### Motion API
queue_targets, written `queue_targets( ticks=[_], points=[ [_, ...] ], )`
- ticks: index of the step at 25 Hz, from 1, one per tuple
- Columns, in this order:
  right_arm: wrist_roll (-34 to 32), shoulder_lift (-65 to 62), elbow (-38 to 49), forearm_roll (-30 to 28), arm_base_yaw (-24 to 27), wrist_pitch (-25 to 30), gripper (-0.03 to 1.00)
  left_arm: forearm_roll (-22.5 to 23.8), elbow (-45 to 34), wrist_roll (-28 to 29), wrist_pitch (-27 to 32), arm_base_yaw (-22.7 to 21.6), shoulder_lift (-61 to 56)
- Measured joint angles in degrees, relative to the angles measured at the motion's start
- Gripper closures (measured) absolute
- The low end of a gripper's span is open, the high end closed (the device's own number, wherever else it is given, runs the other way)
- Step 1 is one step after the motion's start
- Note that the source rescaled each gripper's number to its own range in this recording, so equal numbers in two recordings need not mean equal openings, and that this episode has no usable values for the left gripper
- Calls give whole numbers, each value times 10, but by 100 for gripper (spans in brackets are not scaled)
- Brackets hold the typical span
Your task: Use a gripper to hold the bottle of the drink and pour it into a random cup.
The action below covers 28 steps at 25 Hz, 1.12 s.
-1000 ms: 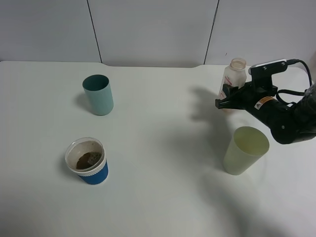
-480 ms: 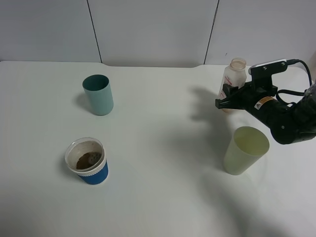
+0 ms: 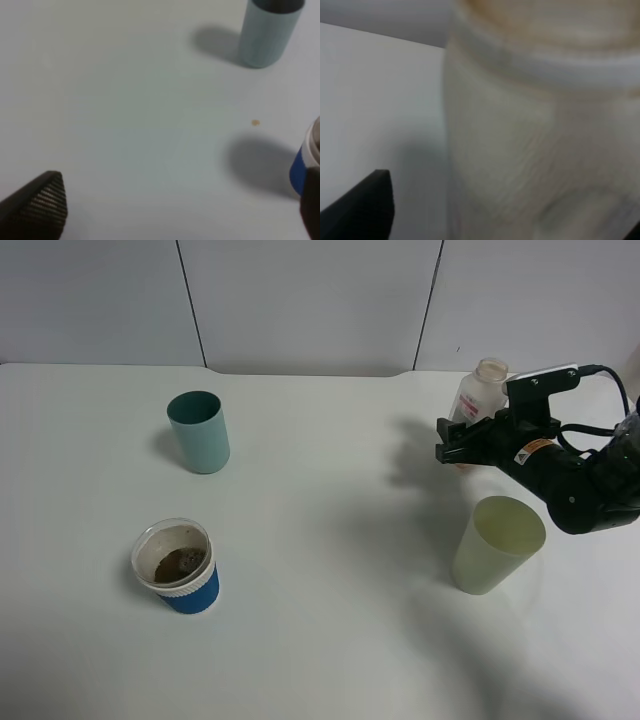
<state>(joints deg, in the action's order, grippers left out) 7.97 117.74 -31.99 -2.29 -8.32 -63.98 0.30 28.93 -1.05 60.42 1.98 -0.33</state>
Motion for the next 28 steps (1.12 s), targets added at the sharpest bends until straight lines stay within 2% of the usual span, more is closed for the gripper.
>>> queue_targets(
  ticks=[4, 12, 23, 28],
  points=[
    [0, 0, 0, 0, 0, -1, 23, 0, 0, 0, 0, 0, 0],
    [-20, -35, 1, -1, 0, 16, 23, 0, 0, 0, 0, 0, 0],
    [-26, -163, 2, -20, 0, 93, 23, 0, 0, 0, -1, 0, 0],
    [-30, -237, 3, -18, 0, 158, 23, 0, 0, 0, -1, 0, 0]
  ],
)
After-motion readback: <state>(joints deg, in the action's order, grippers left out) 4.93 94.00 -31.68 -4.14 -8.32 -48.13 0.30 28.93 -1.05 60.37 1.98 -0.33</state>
